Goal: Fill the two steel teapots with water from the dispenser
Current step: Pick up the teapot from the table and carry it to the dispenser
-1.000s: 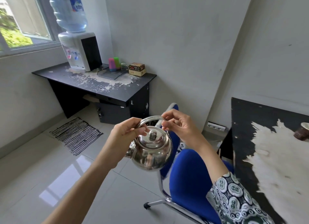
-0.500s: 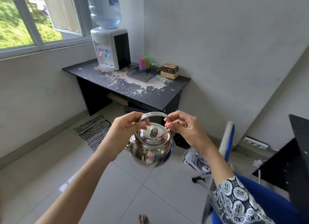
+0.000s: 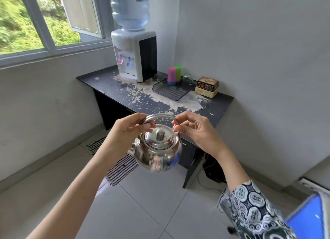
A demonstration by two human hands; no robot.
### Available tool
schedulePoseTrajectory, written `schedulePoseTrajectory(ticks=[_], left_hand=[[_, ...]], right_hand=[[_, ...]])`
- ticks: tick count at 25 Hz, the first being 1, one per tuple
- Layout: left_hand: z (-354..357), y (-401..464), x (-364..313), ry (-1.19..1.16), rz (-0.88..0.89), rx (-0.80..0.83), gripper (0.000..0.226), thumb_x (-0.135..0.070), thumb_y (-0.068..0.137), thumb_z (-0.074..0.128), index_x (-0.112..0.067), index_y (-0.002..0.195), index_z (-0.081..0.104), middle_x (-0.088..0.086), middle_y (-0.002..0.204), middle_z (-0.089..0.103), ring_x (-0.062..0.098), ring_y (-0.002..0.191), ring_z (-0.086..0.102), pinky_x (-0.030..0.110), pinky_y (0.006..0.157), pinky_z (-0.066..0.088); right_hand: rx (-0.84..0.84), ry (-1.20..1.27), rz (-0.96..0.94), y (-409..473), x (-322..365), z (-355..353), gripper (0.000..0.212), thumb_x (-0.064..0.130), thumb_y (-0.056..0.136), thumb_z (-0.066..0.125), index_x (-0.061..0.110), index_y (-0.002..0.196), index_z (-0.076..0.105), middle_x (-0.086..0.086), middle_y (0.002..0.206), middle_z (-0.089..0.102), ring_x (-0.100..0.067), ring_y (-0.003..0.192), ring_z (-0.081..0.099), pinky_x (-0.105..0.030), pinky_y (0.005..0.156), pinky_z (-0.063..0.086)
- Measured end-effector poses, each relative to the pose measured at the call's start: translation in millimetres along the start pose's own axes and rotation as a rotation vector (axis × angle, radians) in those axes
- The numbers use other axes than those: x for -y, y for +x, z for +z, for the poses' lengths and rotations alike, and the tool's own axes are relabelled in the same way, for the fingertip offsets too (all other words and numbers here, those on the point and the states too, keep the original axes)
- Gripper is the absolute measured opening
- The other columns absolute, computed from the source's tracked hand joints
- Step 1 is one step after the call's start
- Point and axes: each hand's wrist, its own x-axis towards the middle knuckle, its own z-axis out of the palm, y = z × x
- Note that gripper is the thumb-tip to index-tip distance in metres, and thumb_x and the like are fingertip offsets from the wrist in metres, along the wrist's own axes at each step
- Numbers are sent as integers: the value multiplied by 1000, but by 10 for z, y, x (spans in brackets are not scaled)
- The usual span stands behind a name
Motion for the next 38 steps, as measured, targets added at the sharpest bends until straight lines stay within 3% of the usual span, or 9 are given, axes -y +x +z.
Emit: schedulePoseTrajectory(ticks=[6, 11, 15, 22, 25, 29, 31, 38], left_hand=[[-593, 1125, 531, -17, 3, -31, 13, 0, 84, 56, -6, 90, 65, -4, 78, 72, 6, 72, 65, 11, 69, 48], [-1210, 2096, 858, 35, 23, -21, 16, -7, 82, 59, -17, 92, 67, -10, 82, 74, 6, 74, 67, 11, 70, 48], [-1724, 2824, 1153, 96, 1, 38, 19, -8, 83, 60, -19, 97, 68, -3, 92, 75, 13, 85, 69, 24, 83, 50], [-2394, 3993, 1751, 165, -46, 80, 21, -21, 79, 64, -42, 84, 66, -13, 88, 73, 15, 91, 68, 38, 93, 50], [-2580, 4431, 2125, 227, -65, 62, 29, -8, 84, 62, -37, 86, 64, -20, 81, 71, 10, 87, 66, 33, 89, 50], [-2788, 5019, 2585, 305, -97, 61, 19, -2, 86, 58, -15, 99, 64, -5, 88, 67, 4, 81, 61, 15, 78, 44], [-2906, 5307, 2815, 357, -123, 81, 19, -1, 87, 56, -9, 102, 64, -1, 90, 66, 7, 81, 60, 5, 70, 42], [-3169, 6111, 3388, 483, -177, 150, 17, -2, 87, 56, -7, 102, 64, -1, 87, 64, 12, 80, 59, 2, 65, 40]], right_hand=[[-7, 3, 7, 1290, -374, 176, 10, 18, 80, 68, 14, 89, 65, 4, 82, 65, -15, 77, 61, -37, 82, 53], [-57, 21, 12, 2328, -572, 402, 19, 28, 73, 69, 15, 87, 66, 10, 77, 65, -14, 75, 61, -31, 78, 52], [-103, 49, 45, 3100, -776, 627, 16, 28, 73, 70, 18, 85, 65, 16, 74, 65, -9, 75, 60, -22, 77, 49], [-123, 38, 132, 4334, -1210, 984, 10, 12, 79, 69, 16, 85, 62, 8, 77, 62, -2, 70, 57, -13, 71, 48], [-124, 14, 158, 4792, -1475, 1105, 9, 9, 80, 68, 10, 87, 63, 6, 80, 62, 3, 67, 57, -11, 69, 47], [-140, 17, 198, 5450, -1916, 1227, 10, 12, 80, 68, 19, 84, 62, 12, 79, 62, 4, 70, 58, -12, 71, 47], [-135, 27, 225, 5769, -2144, 1288, 10, 10, 80, 69, 15, 85, 63, 11, 80, 62, 4, 70, 58, -11, 70, 46], [-141, 39, 306, 6616, -2796, 1401, 13, 9, 79, 69, 18, 85, 62, 6, 87, 63, -6, 81, 59, -13, 76, 48]])
